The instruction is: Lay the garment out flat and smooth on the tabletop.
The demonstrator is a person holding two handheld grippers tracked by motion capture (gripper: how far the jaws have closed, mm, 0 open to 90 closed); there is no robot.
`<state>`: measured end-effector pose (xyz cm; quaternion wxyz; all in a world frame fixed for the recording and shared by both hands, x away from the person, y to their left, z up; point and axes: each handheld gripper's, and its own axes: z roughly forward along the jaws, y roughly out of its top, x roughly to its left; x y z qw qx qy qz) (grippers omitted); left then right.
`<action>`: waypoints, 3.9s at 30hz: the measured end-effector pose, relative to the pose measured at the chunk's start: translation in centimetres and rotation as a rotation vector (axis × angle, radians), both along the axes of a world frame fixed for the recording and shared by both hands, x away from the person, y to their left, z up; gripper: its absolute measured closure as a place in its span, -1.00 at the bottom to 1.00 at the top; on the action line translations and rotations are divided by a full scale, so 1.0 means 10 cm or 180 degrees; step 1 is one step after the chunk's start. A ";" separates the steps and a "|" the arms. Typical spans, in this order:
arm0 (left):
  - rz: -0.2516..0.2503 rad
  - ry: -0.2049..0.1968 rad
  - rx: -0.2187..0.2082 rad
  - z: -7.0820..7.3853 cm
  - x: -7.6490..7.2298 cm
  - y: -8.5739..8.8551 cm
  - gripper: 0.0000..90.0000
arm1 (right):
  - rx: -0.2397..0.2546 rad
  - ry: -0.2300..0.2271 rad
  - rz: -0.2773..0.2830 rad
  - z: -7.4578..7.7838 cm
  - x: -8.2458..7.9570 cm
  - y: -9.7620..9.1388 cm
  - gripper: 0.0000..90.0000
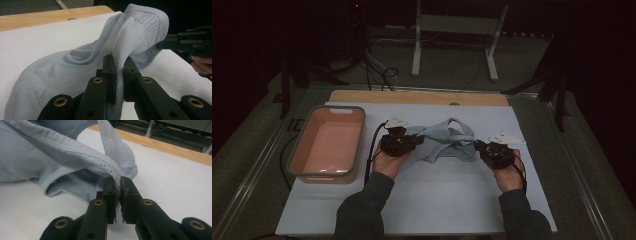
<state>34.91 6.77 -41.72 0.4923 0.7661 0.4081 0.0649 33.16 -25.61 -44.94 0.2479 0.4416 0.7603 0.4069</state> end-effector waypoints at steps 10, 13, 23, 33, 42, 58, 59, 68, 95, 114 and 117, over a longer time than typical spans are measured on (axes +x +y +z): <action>-0.0133 0.0157 -0.0229 -0.01 0.00 -0.05 0.88 | -0.0059 0.0039 0.0033 0.07 0.12 0.09 0.59; -0.0143 0.0197 -0.0294 0.00 0.00 -0.05 0.88 | -0.0047 0.0029 0.0064 0.09 0.09 0.13 0.32; -0.0165 0.0260 -0.0422 0.00 0.01 -0.11 0.89 | 0.0114 -0.0080 0.0346 0.16 -0.10 0.27 -0.01; -0.0212 0.0296 -0.0464 0.02 0.00 -0.20 0.90 | 0.0287 -0.0138 0.0784 0.22 -0.14 0.47 0.10; -0.0350 0.0225 -0.0486 0.04 -0.02 -0.18 0.74 | 0.0248 -0.0193 0.0488 0.27 -0.05 0.45 0.94; -0.0101 0.0130 -0.0042 -0.09 -0.10 0.15 0.04 | 0.0186 -0.0142 0.0242 0.29 0.17 0.39 0.94; -0.0071 0.0133 -0.0048 -0.10 -0.11 0.17 0.01 | 0.0177 -0.0125 0.0182 0.29 0.22 0.33 0.94; 0.0018 0.0165 0.0052 -0.21 -0.16 0.30 -0.07 | 0.0210 -0.0069 0.0057 0.29 0.33 0.19 0.94; 0.0193 0.0296 0.0351 -0.55 -0.03 0.15 -0.27 | 0.0089 0.0089 0.0067 0.21 0.34 0.04 0.92; 0.0094 0.0285 0.0838 -0.80 -0.20 0.09 -0.30 | 0.0179 0.0107 -0.0042 0.22 0.39 0.01 0.93; 0.0110 0.0266 0.0959 -0.82 -0.20 0.04 -0.37 | 0.0186 0.0108 -0.0037 0.23 0.39 0.01 0.93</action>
